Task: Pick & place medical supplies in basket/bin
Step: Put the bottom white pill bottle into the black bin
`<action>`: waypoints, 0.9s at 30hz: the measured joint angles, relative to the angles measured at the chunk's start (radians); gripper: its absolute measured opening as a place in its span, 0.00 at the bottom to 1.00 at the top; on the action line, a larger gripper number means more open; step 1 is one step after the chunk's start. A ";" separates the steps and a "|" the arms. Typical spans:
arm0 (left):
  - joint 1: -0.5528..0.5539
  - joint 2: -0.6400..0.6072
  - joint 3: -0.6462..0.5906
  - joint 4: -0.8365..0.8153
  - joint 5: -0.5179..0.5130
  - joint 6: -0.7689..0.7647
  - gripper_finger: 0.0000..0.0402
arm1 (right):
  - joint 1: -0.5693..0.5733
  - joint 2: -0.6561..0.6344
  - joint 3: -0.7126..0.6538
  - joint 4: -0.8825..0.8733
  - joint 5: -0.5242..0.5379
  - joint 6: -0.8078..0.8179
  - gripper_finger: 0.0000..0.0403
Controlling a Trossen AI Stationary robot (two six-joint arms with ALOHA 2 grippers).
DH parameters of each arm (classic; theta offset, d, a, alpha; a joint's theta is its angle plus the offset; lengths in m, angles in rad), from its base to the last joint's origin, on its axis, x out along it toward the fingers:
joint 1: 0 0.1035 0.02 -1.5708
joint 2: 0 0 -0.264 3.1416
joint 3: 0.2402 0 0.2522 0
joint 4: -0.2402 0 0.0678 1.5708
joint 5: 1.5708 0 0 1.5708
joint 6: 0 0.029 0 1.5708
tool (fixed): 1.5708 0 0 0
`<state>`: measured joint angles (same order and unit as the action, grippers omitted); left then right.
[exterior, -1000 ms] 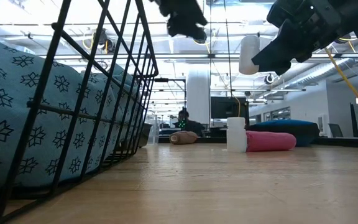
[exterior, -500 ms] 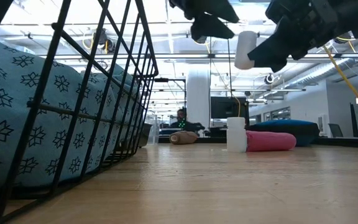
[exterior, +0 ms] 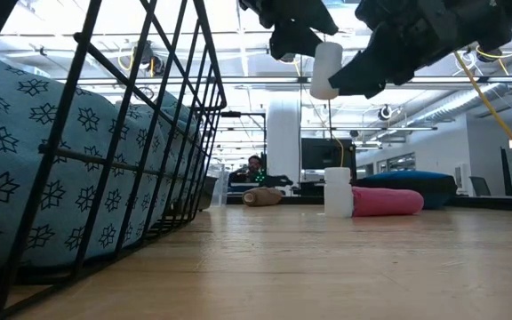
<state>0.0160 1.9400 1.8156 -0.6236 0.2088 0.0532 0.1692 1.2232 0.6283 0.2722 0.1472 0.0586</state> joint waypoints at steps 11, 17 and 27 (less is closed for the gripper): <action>-0.027 0.013 -0.001 -0.062 -0.003 -0.003 0.61 | -0.012 0.023 0.014 0.001 -0.026 -0.004 0.34; -0.030 0.037 -0.001 -0.043 -0.034 -0.003 0.61 | -0.013 0.023 0.014 0.006 -0.025 -0.003 0.34; -0.030 0.051 0.000 -0.025 -0.043 -0.010 0.61 | -0.013 0.023 0.014 0.006 -0.047 -0.003 0.34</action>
<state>-0.0143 1.9911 1.8153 -0.6483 0.1658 0.0436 0.1566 1.2465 0.6418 0.2785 0.1003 0.0555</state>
